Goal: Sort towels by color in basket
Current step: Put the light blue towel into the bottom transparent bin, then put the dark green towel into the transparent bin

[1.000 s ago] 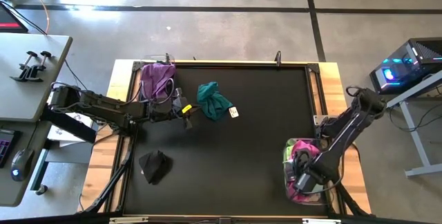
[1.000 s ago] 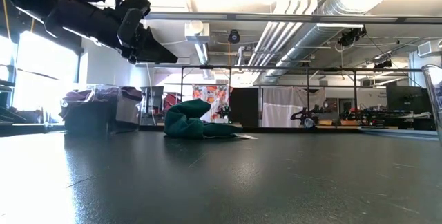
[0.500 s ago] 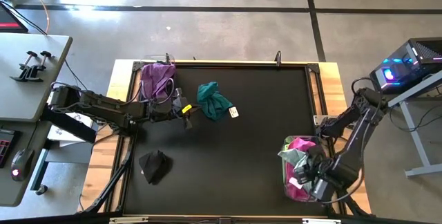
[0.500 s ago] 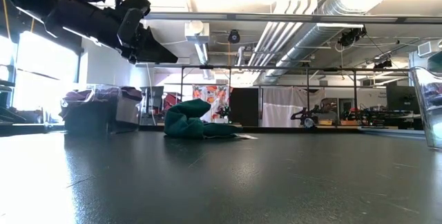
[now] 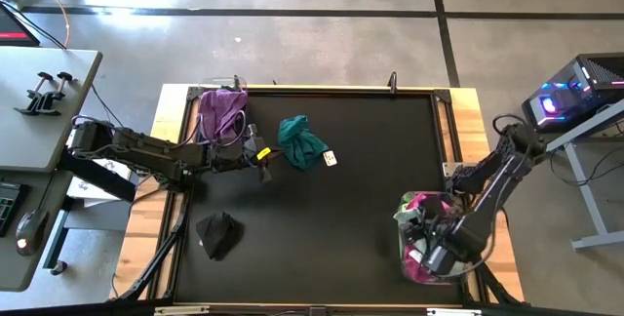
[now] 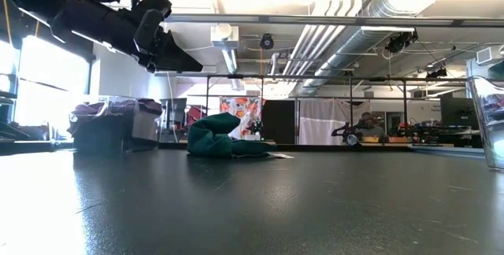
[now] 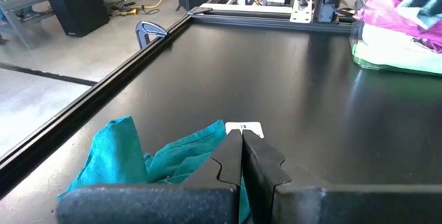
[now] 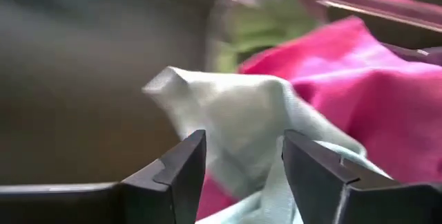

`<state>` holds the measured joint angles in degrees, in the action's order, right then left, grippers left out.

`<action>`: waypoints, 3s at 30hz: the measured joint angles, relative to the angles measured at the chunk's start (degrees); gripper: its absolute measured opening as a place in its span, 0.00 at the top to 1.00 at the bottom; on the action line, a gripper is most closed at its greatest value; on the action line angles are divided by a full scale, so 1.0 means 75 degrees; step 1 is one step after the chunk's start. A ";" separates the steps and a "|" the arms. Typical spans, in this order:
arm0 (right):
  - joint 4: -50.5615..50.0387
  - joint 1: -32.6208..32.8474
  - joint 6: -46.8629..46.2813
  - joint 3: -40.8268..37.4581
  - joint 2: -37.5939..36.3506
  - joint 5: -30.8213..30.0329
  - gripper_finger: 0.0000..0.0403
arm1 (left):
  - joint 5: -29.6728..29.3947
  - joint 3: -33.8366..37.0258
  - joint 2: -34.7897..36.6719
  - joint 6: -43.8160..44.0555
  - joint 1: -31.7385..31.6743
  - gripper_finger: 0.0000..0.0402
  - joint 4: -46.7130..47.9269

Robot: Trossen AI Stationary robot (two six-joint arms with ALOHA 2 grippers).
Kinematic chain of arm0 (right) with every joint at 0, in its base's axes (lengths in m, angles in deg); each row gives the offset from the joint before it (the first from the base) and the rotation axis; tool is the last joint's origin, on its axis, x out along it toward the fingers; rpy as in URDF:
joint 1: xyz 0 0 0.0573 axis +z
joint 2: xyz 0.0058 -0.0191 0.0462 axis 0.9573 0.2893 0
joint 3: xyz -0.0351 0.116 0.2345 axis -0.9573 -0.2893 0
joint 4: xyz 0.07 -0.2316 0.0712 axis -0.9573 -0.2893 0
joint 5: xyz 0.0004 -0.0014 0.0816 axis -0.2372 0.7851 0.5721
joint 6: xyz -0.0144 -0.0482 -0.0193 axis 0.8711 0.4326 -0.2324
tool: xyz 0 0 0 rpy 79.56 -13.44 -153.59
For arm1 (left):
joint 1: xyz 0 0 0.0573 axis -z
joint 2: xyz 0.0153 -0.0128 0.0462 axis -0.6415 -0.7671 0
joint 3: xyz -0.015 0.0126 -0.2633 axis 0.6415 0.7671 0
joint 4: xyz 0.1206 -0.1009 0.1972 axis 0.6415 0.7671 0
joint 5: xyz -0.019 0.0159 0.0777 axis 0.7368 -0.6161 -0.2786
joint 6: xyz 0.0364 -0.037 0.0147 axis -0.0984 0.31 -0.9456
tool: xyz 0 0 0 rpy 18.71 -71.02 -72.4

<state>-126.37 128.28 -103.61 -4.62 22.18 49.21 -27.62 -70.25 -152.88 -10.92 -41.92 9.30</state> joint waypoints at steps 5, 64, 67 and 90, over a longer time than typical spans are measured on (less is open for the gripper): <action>0.0227 -0.0415 -0.0140 -0.0879 0.0000 0.0908 0.59 | 0.0000 0.0000 0.0001 0.0026 -0.0001 1.00 0.0005; 0.0681 -0.0177 0.1494 0.0399 -0.0283 0.3068 0.80 | 0.0002 0.0000 0.0002 0.0184 0.0002 1.00 0.0002; -0.0171 -0.0087 0.1489 0.1020 -0.0283 0.2818 0.72 | 0.0003 0.0000 0.0000 0.0184 -0.0001 1.00 0.0000; 0.4387 -0.3446 0.9776 -0.0566 -0.0285 -0.1929 0.57 | -0.0356 -0.0180 -0.0312 -0.0394 -0.0657 0.79 -0.0699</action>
<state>-93.47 102.43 -30.29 -8.87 20.05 34.75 -30.29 -71.59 -155.22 -13.87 -46.85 4.06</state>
